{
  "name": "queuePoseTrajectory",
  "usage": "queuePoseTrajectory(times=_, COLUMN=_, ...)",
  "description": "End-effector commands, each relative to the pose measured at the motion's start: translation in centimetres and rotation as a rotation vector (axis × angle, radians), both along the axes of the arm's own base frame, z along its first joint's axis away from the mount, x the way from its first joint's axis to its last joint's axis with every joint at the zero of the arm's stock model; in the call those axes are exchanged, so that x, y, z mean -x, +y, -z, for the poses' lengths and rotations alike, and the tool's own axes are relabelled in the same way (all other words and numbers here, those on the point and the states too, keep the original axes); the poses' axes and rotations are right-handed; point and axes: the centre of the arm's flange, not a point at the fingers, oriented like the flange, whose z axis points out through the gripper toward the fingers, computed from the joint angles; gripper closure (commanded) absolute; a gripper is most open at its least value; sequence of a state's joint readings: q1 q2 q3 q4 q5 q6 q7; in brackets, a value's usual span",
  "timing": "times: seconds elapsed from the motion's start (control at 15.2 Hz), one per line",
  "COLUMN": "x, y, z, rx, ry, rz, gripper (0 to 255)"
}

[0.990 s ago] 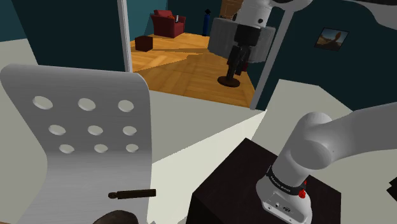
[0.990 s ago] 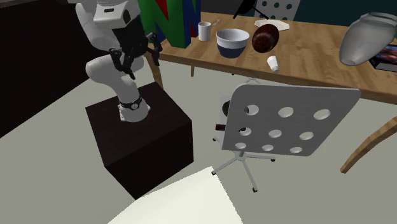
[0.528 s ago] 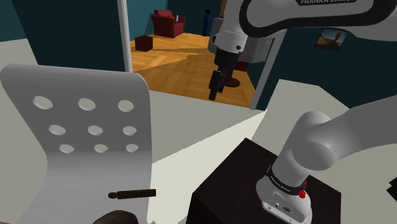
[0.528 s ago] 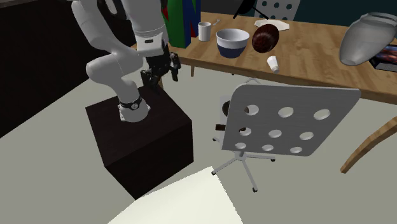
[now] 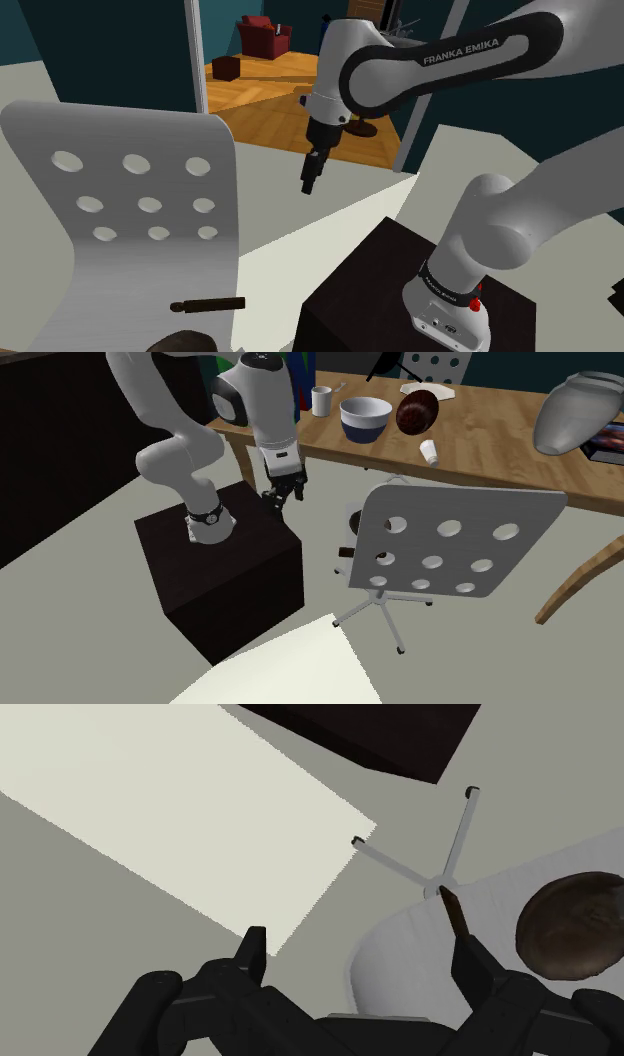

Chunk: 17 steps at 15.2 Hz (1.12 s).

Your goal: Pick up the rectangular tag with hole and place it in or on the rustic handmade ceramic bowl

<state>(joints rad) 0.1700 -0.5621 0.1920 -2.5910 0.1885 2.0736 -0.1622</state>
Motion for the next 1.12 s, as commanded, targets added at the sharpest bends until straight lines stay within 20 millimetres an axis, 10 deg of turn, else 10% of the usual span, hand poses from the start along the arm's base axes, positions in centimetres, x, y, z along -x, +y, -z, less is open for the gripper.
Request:
queuePoseTrajectory(times=0.0, x=0.0, y=1.5, z=2.2, rx=0.004, ry=-0.008, rz=-0.035, gripper=0)
queuePoseTrajectory(times=1.06, x=-1.1, y=14.3, z=19.2, rx=0.037, ry=-0.047, rz=-0.311, gripper=0)
